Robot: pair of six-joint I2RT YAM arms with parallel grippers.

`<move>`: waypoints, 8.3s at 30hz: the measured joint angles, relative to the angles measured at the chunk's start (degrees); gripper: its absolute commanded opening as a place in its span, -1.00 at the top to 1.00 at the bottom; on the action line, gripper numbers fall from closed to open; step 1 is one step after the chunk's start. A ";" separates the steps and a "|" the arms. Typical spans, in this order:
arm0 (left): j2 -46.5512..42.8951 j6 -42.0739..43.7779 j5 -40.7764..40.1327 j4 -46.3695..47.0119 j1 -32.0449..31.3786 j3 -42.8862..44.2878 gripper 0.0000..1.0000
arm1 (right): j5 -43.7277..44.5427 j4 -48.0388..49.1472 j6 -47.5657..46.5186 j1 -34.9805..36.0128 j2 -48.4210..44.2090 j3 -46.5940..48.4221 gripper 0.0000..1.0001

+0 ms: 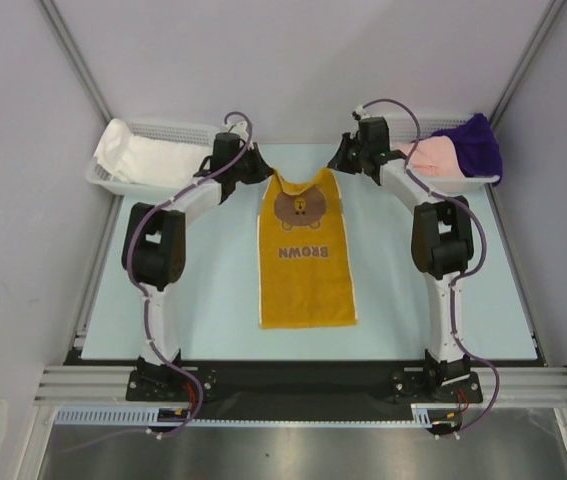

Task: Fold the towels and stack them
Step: Fold the towel

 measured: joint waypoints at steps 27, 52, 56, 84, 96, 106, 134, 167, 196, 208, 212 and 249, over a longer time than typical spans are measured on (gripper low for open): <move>-12.09 -5.57 0.92 13.49 1.46 -24.35 0.99 | -0.98 10.99 4.46 0.59 -16.90 -27.12 1.00; -43.65 -11.37 -19.52 9.70 -7.85 -51.69 -0.25 | 8.63 7.76 6.10 6.45 -40.57 -53.46 0.24; -42.75 -14.78 -22.56 3.45 -8.46 -48.43 -0.12 | 10.71 5.97 6.25 6.54 -39.87 -53.13 0.28; -23.39 -24.09 -17.79 -0.39 -9.07 -42.71 0.41 | 12.96 4.22 6.25 6.51 -32.63 -52.59 0.31; -23.28 -24.02 -17.77 -0.37 -9.07 -42.49 0.42 | 12.98 4.22 6.25 6.27 -32.00 -52.54 0.23; -22.73 -23.91 -17.75 0.15 -9.07 -42.49 0.70 | 12.98 4.35 6.27 6.40 -30.27 -52.54 0.19; -21.99 -23.32 -17.27 2.64 -9.07 -42.49 0.99 | 13.00 4.66 7.78 8.55 -27.65 -52.43 0.17; -24.61 -18.49 -17.33 -0.87 -9.07 -39.91 0.99 | 16.04 0.57 7.26 8.87 -31.80 -49.42 1.00; -42.95 -17.94 -15.50 -4.22 -9.16 -51.06 0.99 | 17.27 -2.78 7.98 14.91 -49.07 -57.00 1.00; -44.17 -17.97 -13.57 -3.19 -9.62 -54.40 0.99 | 17.27 -2.67 9.51 16.50 -50.82 -62.38 1.00; -44.22 -17.99 -12.79 -1.79 -9.66 -56.04 0.99 | 17.22 -2.21 9.70 16.61 -51.49 -63.04 1.00; -49.00 -16.98 -11.47 -3.06 -9.84 -58.25 0.99 | 16.74 -2.62 10.51 18.78 -56.17 -67.71 1.00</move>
